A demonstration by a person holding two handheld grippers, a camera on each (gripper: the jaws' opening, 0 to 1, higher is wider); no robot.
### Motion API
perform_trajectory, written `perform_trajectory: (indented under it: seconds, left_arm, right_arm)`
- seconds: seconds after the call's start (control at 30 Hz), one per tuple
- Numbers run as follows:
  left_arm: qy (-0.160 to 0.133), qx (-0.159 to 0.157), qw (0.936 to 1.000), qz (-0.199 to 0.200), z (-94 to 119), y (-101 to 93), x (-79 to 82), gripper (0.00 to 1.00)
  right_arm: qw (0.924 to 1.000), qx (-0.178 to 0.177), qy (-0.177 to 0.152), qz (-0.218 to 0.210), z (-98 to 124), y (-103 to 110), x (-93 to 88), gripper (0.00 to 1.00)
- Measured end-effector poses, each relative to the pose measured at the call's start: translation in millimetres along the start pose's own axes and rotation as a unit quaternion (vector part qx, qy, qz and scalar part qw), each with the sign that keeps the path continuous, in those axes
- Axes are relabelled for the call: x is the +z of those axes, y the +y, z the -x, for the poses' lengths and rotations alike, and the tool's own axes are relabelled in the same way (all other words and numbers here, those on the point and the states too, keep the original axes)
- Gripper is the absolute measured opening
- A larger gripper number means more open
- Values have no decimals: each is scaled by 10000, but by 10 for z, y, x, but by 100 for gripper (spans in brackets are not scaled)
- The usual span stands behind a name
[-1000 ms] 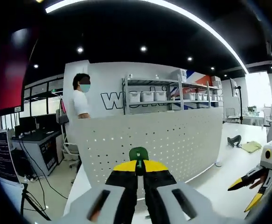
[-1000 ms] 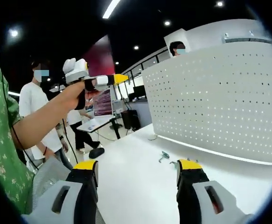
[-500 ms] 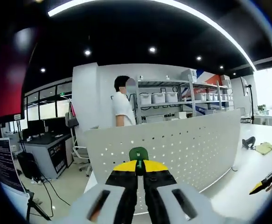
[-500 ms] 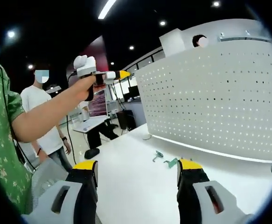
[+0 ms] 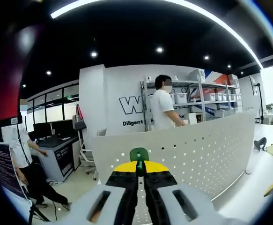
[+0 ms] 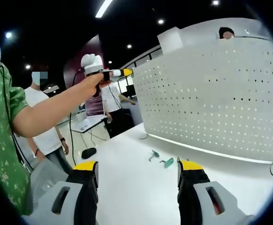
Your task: Insert the hook assembly into the mounting plate slot until the hook locks in place.
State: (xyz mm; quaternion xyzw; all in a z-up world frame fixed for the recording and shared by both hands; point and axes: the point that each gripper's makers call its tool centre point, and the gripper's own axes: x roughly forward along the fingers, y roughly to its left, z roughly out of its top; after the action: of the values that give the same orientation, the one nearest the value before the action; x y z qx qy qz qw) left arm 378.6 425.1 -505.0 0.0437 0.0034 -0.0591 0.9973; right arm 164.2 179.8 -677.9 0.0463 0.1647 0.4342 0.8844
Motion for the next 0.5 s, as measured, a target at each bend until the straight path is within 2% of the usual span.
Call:
perform_trajectory:
  seconds: [0.5]
  left_arm:
    - [14, 98, 9998, -170, -270, 27, -63, 3]
  right_arm:
    - [9999, -124, 34, -29, 17, -123, 14, 70]
